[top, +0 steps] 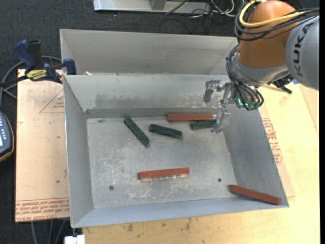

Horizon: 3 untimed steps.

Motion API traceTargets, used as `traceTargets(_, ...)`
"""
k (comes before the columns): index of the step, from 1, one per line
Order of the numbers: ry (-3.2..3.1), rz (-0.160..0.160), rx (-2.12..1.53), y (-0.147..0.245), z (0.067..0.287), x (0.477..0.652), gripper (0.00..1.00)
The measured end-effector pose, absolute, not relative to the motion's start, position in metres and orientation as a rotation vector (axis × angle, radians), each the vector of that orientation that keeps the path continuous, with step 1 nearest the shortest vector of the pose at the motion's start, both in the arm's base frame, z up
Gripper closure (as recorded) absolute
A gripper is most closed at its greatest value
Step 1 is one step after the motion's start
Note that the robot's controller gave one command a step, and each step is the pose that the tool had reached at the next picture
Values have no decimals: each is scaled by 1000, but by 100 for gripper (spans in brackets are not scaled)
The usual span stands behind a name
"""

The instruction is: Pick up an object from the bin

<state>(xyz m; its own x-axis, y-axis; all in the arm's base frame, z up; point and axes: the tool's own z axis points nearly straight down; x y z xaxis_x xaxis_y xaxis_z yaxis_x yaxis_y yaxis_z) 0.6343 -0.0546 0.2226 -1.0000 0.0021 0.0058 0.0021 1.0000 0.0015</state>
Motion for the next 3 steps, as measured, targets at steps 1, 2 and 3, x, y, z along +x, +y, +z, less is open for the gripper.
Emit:
traceTargets(1, -3136, -4, -52, -30, 65, 618, 0)
traceTargets(2, -3133, -3, 226, 19, 73, 656, 0)
traceTargets(3, -3137, -2, 224, 18, 73, 657, 100)
